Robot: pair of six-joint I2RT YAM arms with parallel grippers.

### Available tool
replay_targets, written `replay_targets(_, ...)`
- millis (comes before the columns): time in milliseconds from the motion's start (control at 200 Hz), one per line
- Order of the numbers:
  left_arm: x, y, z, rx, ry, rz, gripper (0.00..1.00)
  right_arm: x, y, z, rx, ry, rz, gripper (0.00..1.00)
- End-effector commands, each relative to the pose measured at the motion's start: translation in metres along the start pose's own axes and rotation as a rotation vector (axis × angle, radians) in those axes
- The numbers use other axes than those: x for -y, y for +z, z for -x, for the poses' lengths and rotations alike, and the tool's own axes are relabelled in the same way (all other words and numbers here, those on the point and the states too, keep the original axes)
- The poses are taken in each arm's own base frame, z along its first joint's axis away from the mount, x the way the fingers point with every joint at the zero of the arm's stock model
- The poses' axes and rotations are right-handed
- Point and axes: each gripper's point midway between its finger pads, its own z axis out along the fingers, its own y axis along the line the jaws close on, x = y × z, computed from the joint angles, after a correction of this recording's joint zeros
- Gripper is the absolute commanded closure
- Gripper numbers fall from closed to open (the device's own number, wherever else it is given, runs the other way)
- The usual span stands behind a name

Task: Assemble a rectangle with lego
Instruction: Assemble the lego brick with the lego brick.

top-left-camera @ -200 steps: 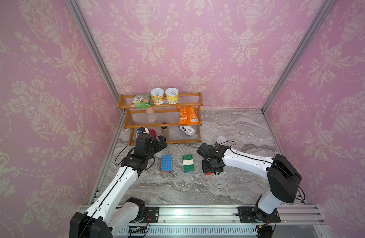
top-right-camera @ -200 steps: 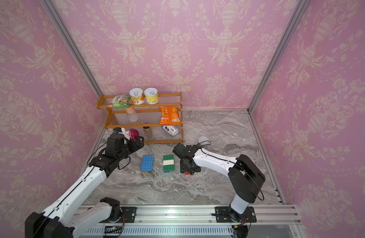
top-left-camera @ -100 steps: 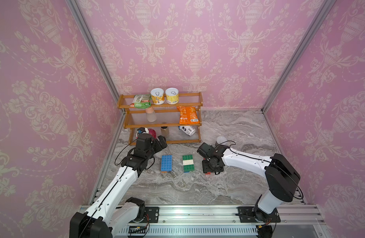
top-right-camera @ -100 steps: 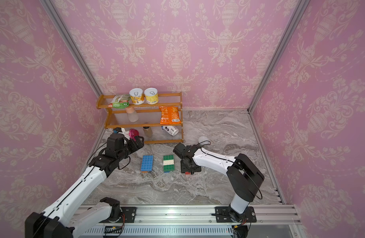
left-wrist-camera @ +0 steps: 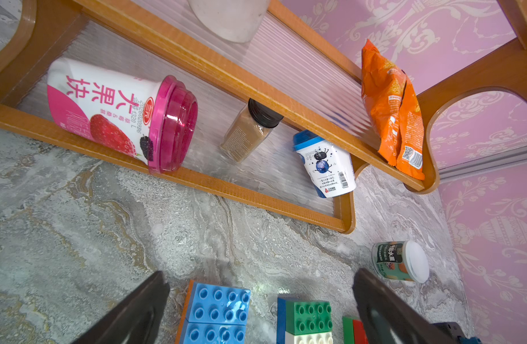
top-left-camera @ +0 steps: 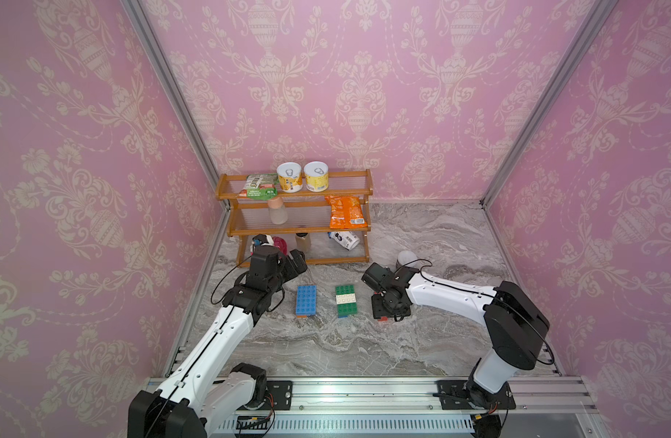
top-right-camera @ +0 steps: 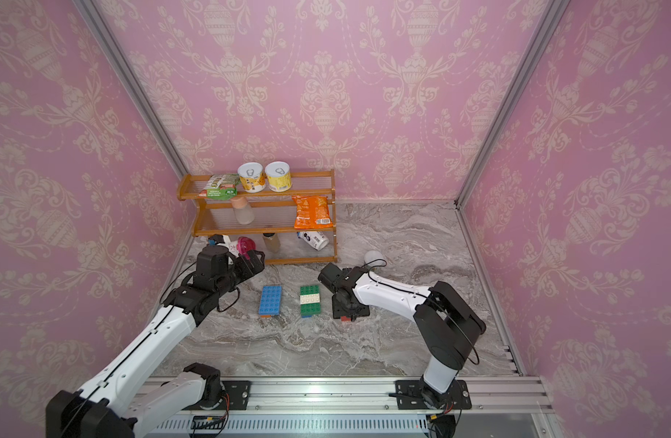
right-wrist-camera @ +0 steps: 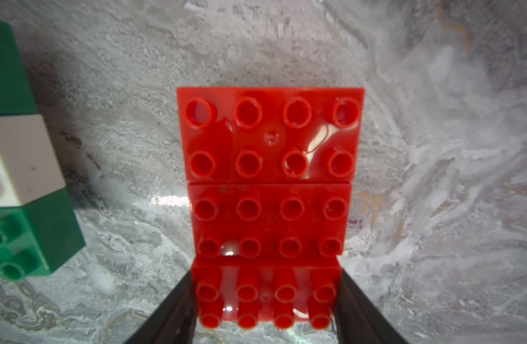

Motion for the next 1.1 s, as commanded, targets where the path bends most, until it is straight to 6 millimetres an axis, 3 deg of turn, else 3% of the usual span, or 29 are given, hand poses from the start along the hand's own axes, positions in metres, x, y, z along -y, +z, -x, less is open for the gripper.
replay_targets(0,-0.002,0.000,0.000,0.003,0.028,0.019,0.01,0.013,0.006,-0.003,-0.018,-0.015,-0.052,0.57)
replay_targets(510,-0.002,0.000,0.000,0.002,0.025,0.017,0.01,0.019,0.012,-0.008,-0.043,-0.041,-0.079,0.60)
replay_targets(1096,-0.002,0.001,-0.001,-0.002,0.026,0.020,0.01,0.027,0.050,-0.038,-0.197,-0.007,-0.134,0.73)
